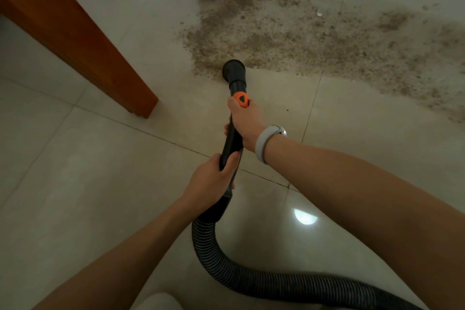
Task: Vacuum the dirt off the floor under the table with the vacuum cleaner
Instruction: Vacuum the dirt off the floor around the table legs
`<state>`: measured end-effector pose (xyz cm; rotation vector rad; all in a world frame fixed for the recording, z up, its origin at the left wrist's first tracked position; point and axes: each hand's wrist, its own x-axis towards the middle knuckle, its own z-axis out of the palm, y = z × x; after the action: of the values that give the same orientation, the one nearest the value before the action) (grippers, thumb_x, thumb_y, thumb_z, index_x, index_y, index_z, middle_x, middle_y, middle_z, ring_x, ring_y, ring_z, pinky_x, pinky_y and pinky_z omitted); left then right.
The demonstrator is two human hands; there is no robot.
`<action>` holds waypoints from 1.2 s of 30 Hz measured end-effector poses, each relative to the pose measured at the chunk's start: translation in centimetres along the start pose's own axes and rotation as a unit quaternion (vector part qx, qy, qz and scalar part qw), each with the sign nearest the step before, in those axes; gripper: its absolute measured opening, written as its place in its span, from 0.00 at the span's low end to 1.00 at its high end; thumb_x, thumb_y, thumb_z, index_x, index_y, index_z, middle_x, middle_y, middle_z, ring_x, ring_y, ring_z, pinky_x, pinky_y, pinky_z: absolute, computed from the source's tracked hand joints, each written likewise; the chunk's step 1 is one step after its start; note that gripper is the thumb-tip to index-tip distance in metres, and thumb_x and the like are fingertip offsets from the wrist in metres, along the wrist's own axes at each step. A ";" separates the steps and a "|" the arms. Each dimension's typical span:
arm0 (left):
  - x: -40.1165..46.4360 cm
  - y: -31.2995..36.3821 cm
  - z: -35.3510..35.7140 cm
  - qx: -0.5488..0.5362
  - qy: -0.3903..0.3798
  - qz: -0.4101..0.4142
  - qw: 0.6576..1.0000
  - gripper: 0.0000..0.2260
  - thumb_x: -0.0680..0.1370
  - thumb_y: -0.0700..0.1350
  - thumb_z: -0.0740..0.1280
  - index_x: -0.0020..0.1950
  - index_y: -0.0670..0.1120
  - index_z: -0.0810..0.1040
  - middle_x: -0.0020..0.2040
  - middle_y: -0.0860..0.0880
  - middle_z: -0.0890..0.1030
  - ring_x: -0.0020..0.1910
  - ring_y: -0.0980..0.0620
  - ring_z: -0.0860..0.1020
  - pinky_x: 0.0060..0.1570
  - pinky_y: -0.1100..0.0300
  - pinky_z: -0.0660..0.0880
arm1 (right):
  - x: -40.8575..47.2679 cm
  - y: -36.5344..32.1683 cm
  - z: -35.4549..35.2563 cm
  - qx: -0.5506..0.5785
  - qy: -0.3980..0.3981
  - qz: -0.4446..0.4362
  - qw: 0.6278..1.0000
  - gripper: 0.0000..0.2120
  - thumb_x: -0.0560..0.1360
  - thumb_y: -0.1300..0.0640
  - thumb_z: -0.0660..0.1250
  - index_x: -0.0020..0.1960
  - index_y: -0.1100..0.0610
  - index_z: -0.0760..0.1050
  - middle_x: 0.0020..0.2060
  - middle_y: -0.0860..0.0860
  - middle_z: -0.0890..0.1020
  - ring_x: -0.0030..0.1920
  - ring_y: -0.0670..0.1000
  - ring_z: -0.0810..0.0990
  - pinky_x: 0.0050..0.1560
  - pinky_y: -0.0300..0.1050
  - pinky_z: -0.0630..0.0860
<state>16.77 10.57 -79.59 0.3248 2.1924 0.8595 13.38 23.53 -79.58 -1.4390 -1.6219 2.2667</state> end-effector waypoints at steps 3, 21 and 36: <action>-0.1 -0.7 -0.3 -0.009 0.006 -0.003 1.000 0.14 0.80 0.57 0.56 0.46 0.48 0.71 0.36 0.49 0.81 0.35 0.51 0.80 0.41 0.56 0.78 | 0.1 0.0 0.9 -0.008 -0.006 -0.001 1.000 0.10 0.79 0.53 0.61 0.57 0.57 0.67 0.35 0.52 0.73 0.28 0.51 0.74 0.28 0.43 0.77; -0.6 -1.7 -2.0 -0.105 0.058 -0.005 0.993 0.13 0.81 0.53 0.57 0.45 0.46 0.73 0.32 0.48 0.80 0.28 0.56 0.78 0.31 0.65 0.76 | 0.1 -0.1 4.2 -0.014 -0.063 -0.041 0.997 0.14 0.78 0.56 0.62 0.61 0.57 0.66 0.37 0.53 0.74 0.28 0.51 0.74 0.29 0.43 0.76; 0.2 -1.8 -6.3 -0.263 0.046 -0.070 0.961 0.22 0.81 0.58 0.52 0.41 0.43 0.74 0.32 0.44 0.80 0.32 0.45 0.79 0.41 0.52 0.78 | 1.2 -2.0 9.8 0.014 -0.149 0.072 0.986 0.10 0.78 0.52 0.63 0.50 0.59 0.69 0.30 0.55 0.74 0.27 0.53 0.74 0.38 0.49 0.77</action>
<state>12.14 6.32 -77.80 -0.1328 1.9451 1.3500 5.21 17.68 -78.42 -1.3024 -1.5903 2.6863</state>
